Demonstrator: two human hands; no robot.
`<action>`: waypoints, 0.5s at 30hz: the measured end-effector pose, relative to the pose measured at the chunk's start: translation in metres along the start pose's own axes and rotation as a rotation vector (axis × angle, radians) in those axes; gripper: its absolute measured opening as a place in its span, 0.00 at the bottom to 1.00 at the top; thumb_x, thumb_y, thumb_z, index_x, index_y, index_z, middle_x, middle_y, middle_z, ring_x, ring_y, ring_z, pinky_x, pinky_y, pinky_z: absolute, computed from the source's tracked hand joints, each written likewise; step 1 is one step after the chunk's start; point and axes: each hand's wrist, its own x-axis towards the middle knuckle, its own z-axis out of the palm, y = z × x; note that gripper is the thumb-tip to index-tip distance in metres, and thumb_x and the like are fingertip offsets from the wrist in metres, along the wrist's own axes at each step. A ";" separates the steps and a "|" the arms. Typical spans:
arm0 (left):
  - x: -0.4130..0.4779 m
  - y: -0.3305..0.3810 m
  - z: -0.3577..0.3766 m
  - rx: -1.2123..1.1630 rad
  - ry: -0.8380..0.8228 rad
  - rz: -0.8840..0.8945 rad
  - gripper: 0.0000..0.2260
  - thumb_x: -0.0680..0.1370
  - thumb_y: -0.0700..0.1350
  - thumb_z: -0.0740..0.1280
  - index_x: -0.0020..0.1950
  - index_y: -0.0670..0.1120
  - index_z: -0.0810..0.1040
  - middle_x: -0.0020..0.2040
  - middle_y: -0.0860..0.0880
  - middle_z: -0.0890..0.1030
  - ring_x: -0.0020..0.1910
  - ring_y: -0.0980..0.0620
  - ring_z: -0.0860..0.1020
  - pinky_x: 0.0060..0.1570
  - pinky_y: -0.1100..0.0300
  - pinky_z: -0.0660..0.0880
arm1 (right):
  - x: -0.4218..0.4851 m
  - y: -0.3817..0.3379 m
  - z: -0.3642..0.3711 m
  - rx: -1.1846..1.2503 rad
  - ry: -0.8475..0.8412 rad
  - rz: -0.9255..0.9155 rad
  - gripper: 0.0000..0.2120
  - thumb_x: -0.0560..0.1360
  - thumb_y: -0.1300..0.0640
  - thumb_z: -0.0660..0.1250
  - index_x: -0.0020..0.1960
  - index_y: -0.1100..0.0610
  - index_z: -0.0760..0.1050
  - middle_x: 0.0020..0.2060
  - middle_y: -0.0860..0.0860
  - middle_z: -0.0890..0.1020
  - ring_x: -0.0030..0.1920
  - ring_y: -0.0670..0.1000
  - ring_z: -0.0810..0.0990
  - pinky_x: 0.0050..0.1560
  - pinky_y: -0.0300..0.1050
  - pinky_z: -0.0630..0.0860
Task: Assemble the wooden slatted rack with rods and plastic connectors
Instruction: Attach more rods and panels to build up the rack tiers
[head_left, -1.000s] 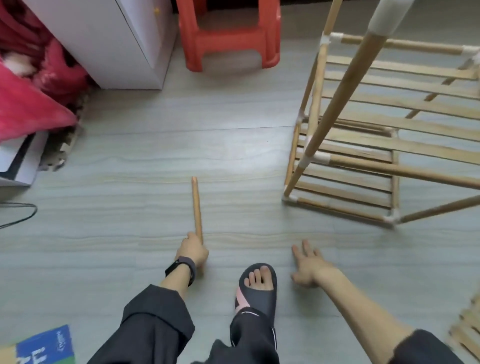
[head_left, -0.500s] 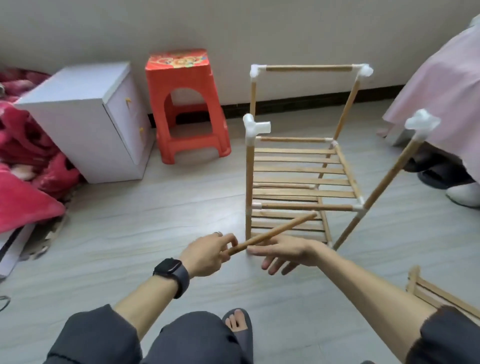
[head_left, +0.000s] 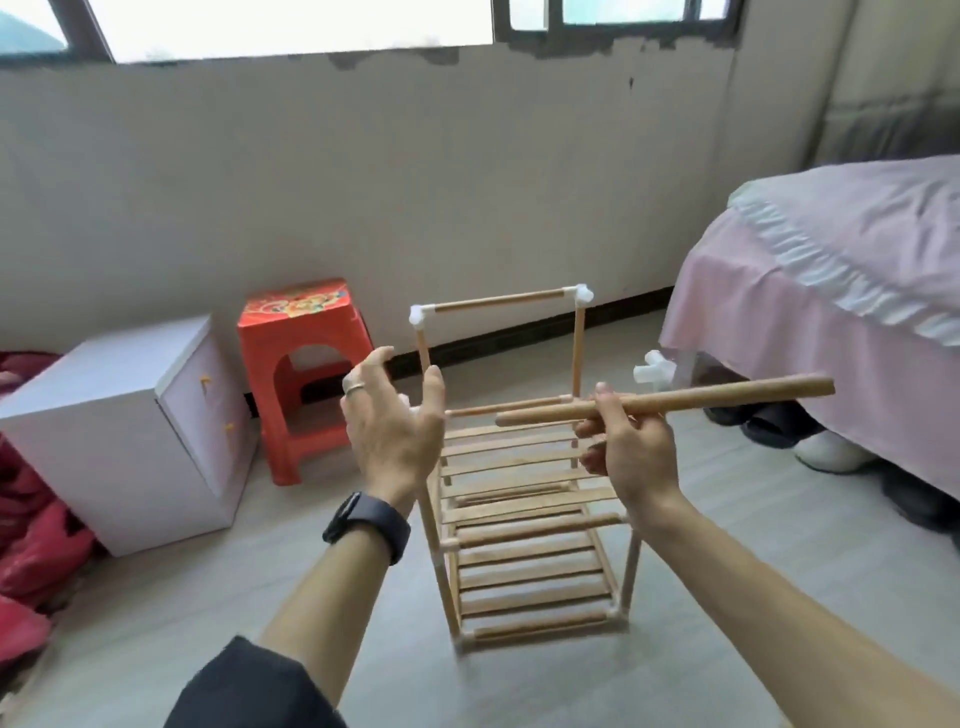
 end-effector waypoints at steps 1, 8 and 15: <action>0.001 -0.003 0.007 -0.039 -0.039 -0.170 0.26 0.80 0.60 0.64 0.74 0.49 0.65 0.70 0.43 0.69 0.66 0.44 0.69 0.62 0.49 0.69 | 0.002 0.002 -0.004 0.042 0.042 0.033 0.18 0.82 0.46 0.65 0.49 0.61 0.80 0.34 0.53 0.82 0.31 0.50 0.79 0.33 0.42 0.77; -0.012 -0.034 0.030 -0.303 -0.182 -0.277 0.17 0.83 0.60 0.51 0.62 0.52 0.72 0.49 0.48 0.81 0.50 0.42 0.81 0.48 0.48 0.78 | -0.002 0.013 -0.001 0.145 0.068 0.301 0.19 0.81 0.43 0.65 0.44 0.57 0.80 0.34 0.52 0.81 0.31 0.49 0.78 0.38 0.46 0.77; -0.014 -0.037 0.020 -0.454 -0.167 -0.345 0.11 0.78 0.48 0.60 0.42 0.46 0.79 0.35 0.45 0.76 0.32 0.46 0.73 0.33 0.51 0.70 | -0.006 0.011 0.014 0.262 -0.021 0.402 0.18 0.81 0.44 0.64 0.45 0.57 0.80 0.31 0.50 0.81 0.30 0.48 0.78 0.36 0.44 0.77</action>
